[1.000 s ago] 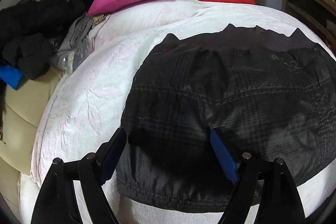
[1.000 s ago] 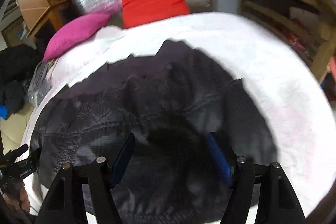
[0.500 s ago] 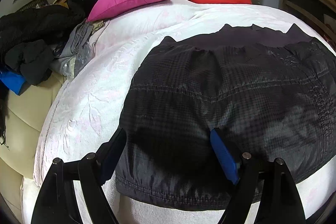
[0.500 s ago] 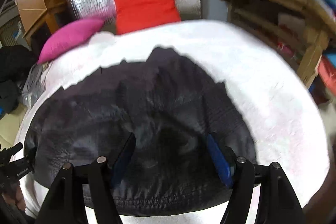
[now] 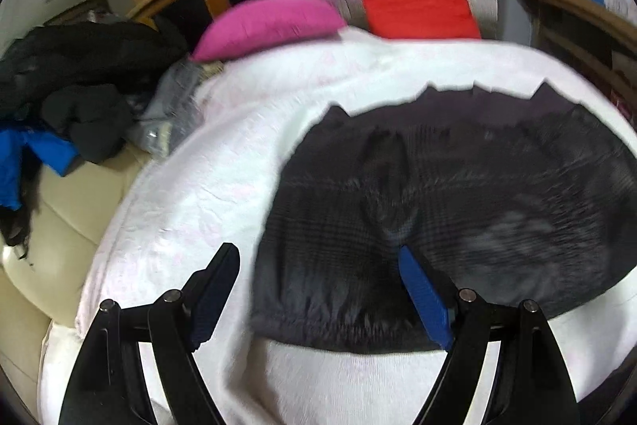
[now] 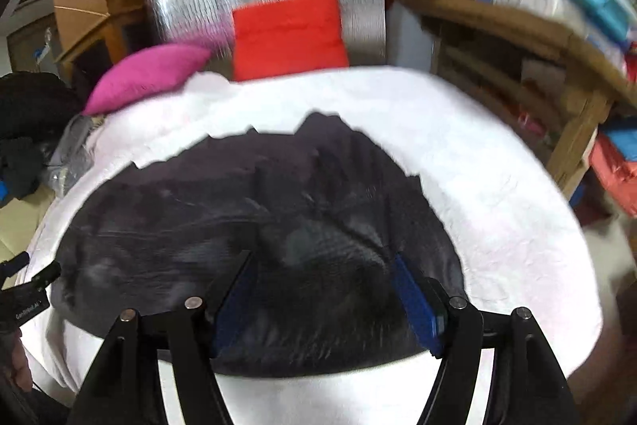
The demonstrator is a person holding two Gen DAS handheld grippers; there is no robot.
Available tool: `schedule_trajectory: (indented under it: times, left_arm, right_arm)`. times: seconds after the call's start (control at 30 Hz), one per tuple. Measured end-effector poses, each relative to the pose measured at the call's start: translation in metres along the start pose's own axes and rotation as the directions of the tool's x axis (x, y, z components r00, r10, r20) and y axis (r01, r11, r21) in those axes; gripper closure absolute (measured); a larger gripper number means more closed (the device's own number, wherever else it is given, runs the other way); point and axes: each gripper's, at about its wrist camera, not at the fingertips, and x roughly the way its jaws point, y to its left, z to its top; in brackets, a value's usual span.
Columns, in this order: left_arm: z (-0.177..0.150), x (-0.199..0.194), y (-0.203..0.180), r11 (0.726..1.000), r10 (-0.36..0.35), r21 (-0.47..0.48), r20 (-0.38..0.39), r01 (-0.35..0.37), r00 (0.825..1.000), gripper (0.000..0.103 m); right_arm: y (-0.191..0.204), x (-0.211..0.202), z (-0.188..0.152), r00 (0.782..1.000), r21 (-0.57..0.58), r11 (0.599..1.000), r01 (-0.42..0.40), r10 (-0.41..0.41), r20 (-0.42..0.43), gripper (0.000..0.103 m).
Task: Fold large clothes
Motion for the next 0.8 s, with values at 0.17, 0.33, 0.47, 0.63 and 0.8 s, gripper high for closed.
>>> schedule_trajectory:
  times: [0.17,0.33,0.47,0.63,0.8]
  left_arm:
    - [0.002,-0.065,0.012,0.998,0.043,-0.045,0.110,-0.038,0.993,0.014]
    - [0.008,-0.132,0.026,0.995,0.070,-0.089,0.217,-0.052,0.974,0.009]
    - [0.010,-0.183,0.038,0.991,0.075,-0.128,0.288,-0.040,0.955,0.005]
    - [0.006,-0.240,0.048,0.986,0.095,-0.161,0.366,-0.037,0.926,0.002]
    - [-0.005,-0.287,0.058,0.979,0.089,-0.203,0.408,-0.004,0.909,0.000]
  right_arm:
    - [0.019,-0.058,-0.003,0.998,-0.019,1.000,-0.005,0.006,0.059,0.029]
    - [0.037,-0.117,0.000,0.993,-0.023,1.000,-0.010,0.013,0.116,0.029]
    - [0.049,-0.162,0.001,0.987,-0.031,0.999,-0.020,0.025,0.159,0.029]
    - [0.060,-0.213,0.001,0.977,-0.050,0.998,-0.025,0.035,0.208,0.029]
    - [0.063,-0.253,-0.003,0.968,-0.067,0.997,-0.035,0.050,0.246,0.029]
